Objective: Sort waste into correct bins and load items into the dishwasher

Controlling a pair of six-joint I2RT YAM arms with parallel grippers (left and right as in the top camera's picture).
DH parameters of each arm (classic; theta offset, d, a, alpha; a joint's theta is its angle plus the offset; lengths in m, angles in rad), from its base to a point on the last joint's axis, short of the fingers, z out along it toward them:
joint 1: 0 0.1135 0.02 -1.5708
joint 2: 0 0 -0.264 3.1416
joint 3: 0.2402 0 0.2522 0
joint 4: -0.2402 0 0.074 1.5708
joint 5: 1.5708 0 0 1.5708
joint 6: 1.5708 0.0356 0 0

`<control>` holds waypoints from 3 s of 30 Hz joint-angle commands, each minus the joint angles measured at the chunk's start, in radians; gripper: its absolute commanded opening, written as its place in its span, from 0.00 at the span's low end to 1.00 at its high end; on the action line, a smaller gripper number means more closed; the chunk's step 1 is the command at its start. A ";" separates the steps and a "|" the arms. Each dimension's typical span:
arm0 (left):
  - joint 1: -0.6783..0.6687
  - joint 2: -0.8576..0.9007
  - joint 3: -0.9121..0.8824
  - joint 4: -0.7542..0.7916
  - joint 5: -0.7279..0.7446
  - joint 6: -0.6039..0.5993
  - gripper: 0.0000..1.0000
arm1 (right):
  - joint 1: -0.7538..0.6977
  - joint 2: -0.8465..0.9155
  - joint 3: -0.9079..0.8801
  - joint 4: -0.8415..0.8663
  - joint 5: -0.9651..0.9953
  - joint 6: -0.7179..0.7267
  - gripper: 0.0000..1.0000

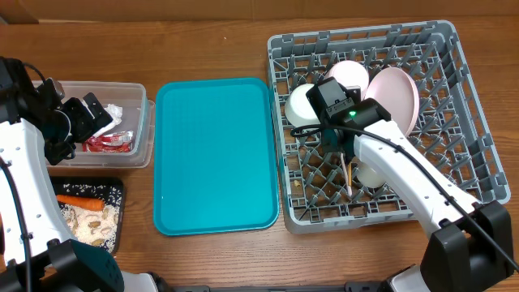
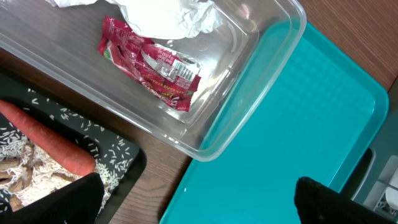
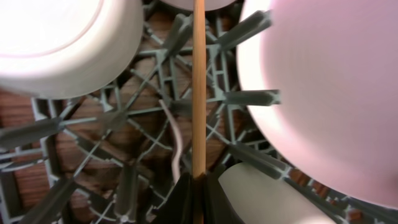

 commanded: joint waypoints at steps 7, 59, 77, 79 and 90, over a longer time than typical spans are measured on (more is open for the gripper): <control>-0.002 -0.002 0.021 0.002 0.004 -0.006 1.00 | -0.005 -0.024 -0.070 0.070 -0.086 -0.119 0.04; -0.002 -0.002 0.021 0.001 0.004 -0.006 1.00 | -0.004 -0.084 0.013 0.107 -0.090 -0.113 1.00; -0.002 -0.002 0.021 0.001 0.004 -0.006 1.00 | -0.004 -0.183 0.005 0.107 -0.090 -0.113 1.00; -0.002 -0.002 0.021 0.001 0.004 -0.006 1.00 | -0.004 -0.229 0.005 0.106 -0.089 -0.114 1.00; -0.002 -0.002 0.021 0.001 0.004 -0.006 1.00 | -0.004 -0.592 -0.010 0.115 -0.044 -0.117 1.00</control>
